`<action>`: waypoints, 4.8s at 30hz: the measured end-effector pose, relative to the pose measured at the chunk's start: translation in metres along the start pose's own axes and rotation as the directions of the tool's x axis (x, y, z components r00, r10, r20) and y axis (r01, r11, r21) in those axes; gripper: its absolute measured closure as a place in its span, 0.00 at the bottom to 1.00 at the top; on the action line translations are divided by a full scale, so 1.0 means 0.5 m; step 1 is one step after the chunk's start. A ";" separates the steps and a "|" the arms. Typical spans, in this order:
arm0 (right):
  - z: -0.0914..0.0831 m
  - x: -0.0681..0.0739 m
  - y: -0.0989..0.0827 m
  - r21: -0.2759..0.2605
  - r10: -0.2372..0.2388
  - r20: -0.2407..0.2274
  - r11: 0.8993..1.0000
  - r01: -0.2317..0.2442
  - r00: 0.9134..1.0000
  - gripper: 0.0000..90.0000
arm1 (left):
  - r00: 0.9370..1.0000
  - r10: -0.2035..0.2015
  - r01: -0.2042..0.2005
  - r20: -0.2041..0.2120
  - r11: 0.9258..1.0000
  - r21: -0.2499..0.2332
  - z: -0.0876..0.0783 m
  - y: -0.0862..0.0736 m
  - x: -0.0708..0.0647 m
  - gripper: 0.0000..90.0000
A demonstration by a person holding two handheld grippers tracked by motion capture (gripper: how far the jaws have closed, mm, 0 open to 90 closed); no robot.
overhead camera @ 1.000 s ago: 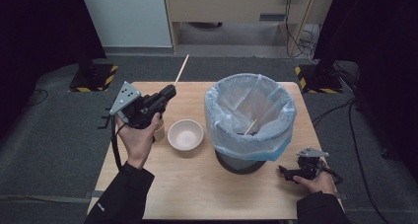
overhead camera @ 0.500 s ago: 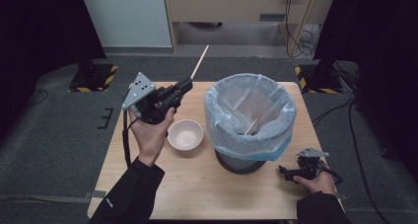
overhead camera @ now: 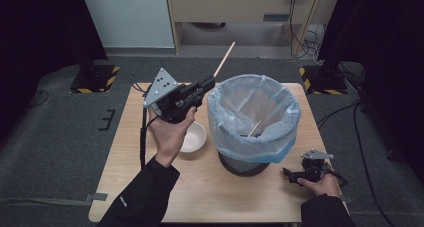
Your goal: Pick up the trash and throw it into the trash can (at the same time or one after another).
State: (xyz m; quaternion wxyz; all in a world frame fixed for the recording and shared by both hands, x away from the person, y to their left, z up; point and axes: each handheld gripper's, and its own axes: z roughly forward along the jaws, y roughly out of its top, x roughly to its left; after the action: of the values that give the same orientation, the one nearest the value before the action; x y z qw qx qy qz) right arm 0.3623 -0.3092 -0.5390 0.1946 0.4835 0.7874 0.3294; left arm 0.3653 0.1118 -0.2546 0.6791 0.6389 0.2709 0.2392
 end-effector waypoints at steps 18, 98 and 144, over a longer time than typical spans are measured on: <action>0.000 0.000 0.000 -0.003 0.000 0.001 1.000 0.000 1.000 0.01 | 0.998 0.017 -0.018 0.068 1.000 0.019 0.069 0.003 -0.059 0.95; 0.000 0.000 0.000 0.000 0.000 0.000 1.000 0.000 1.000 0.01 | 0.862 -0.022 0.237 -0.506 0.900 0.365 -0.193 -0.376 0.349 0.39; 0.000 0.000 0.000 0.000 -0.001 0.001 1.000 0.001 1.000 0.01 | 0.898 -0.148 0.254 -0.415 0.943 0.215 -0.311 -0.295 0.299 0.91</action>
State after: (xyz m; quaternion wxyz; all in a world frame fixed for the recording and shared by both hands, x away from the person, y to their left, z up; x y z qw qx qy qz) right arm 0.3623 -0.3090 -0.5390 0.1951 0.4831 0.7876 0.3289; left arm 0.3680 0.3165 -0.4167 0.5410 0.6307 0.4959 0.2522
